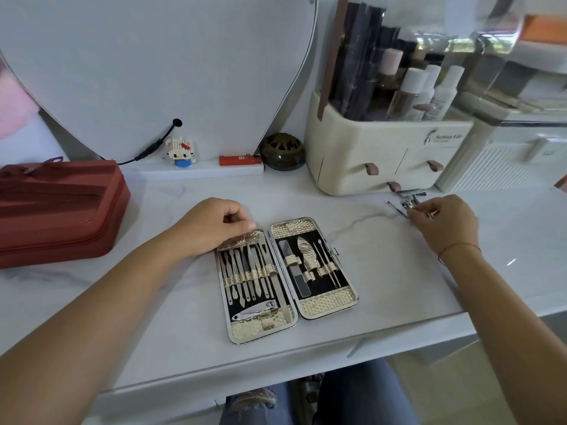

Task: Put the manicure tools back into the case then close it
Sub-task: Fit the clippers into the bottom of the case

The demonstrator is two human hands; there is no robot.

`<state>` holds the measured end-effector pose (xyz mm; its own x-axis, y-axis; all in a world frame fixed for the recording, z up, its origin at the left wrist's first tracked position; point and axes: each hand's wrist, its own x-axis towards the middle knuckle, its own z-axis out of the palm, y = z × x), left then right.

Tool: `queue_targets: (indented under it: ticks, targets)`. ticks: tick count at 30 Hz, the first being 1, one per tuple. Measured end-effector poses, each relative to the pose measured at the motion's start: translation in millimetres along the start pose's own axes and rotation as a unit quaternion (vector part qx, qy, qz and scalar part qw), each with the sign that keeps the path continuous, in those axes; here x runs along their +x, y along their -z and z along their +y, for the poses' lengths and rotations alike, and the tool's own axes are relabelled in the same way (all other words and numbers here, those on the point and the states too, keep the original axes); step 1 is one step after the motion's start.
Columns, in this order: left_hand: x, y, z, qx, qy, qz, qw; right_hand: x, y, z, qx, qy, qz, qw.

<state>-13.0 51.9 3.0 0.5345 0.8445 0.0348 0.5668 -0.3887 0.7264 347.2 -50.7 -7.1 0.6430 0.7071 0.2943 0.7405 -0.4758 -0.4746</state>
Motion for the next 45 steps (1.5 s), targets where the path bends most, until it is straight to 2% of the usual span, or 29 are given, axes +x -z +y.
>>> queue_targets:
  ticks: [3,6,8,10,12,15,17,19,21,26,29,33,37,40,42,45]
  targets:
    - [-2,-1,2,-0.005,0.004,-0.004,1.0,-9,4,-7,0.067,0.004,0.021,0.998]
    - [-4,0,6,-0.01,0.004,0.027,1.0,-29,18,-31,0.193,0.018,0.014,0.981]
    - [-7,1,13,-0.039,-0.007,0.088,0.995,-48,28,-54,0.297,0.031,-0.028,0.954]
    - [-15,2,28,-0.118,-0.014,0.117,0.986,-73,36,-80,0.396,0.046,-0.103,0.911]
    - [-28,0,51,-0.225,-0.003,0.06,0.973,-96,40,-102,0.473,0.048,-0.173,0.863]
    - [-52,-15,76,-0.325,0.014,-0.058,0.944,-124,38,-126,0.532,0.018,-0.231,0.814]
    - [-69,-26,84,-0.37,0.026,-0.052,0.927,-138,33,-136,0.559,-0.01,-0.235,0.795]
    - [-84,-35,85,-0.395,0.043,0.011,0.917,-151,27,-141,0.575,-0.024,-0.24,0.782]
    - [-95,-41,79,-0.421,0.068,0.06,0.903,-162,22,-145,0.572,-0.021,-0.254,0.78]
    - [-114,-48,66,-0.476,0.106,0.115,0.865,-174,20,-146,0.468,0.087,-0.28,0.834]
    - [-123,-48,65,-0.457,0.103,0.131,0.874,-172,28,-144,0.411,0.139,-0.304,0.848]
    - [-129,-39,59,-0.25,0.062,0.193,0.947,-164,36,-137,0.384,0.144,-0.323,0.853]
    - [-132,-39,59,-0.136,0.011,0.239,0.961,-160,37,-135,0.482,0.077,-0.356,0.797]
    - [-131,-37,61,-0.085,-0.009,0.261,0.962,-162,34,-136,0.525,0.077,-0.335,0.779]
    - [-132,-34,62,-0.08,-0.008,0.233,0.969,-158,35,-137,0.554,0.071,-0.321,0.765]
    - [-135,-32,64,-0.139,0.029,0.122,0.982,-148,37,-141,0.559,0.065,-0.321,0.762]
